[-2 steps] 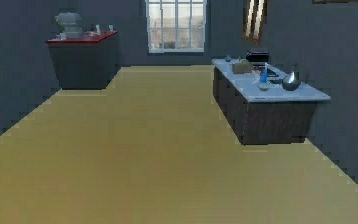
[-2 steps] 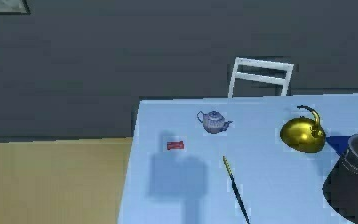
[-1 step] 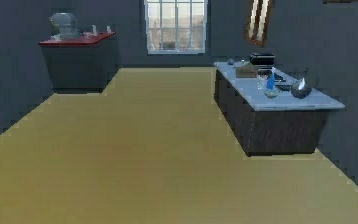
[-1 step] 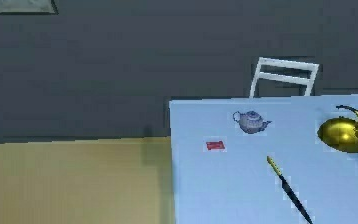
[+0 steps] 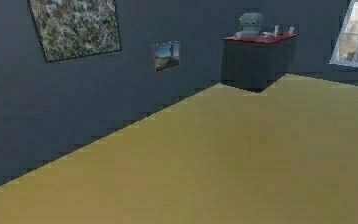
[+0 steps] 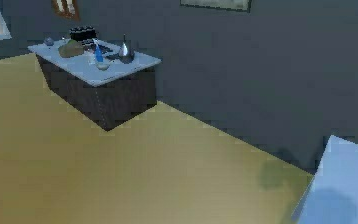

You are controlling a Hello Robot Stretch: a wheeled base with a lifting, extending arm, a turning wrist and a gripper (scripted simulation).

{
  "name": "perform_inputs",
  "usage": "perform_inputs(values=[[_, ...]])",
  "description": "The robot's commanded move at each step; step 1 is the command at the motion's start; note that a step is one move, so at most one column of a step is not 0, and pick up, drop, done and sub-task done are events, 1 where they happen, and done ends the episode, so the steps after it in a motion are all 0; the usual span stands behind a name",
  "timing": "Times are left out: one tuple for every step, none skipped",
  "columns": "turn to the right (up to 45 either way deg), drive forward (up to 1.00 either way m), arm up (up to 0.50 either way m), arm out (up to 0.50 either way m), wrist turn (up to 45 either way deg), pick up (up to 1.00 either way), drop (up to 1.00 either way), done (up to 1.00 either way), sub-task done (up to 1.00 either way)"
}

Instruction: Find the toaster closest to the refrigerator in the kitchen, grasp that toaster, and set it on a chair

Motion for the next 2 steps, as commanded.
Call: perform_inputs(values=[[-24.0,0.00,0.00,0.00,0.0,0.00,0.00,0.00,0.00],[0.0,0.15,0.00,0.00,0.0,0.00,0.00,0.00,0.00]])
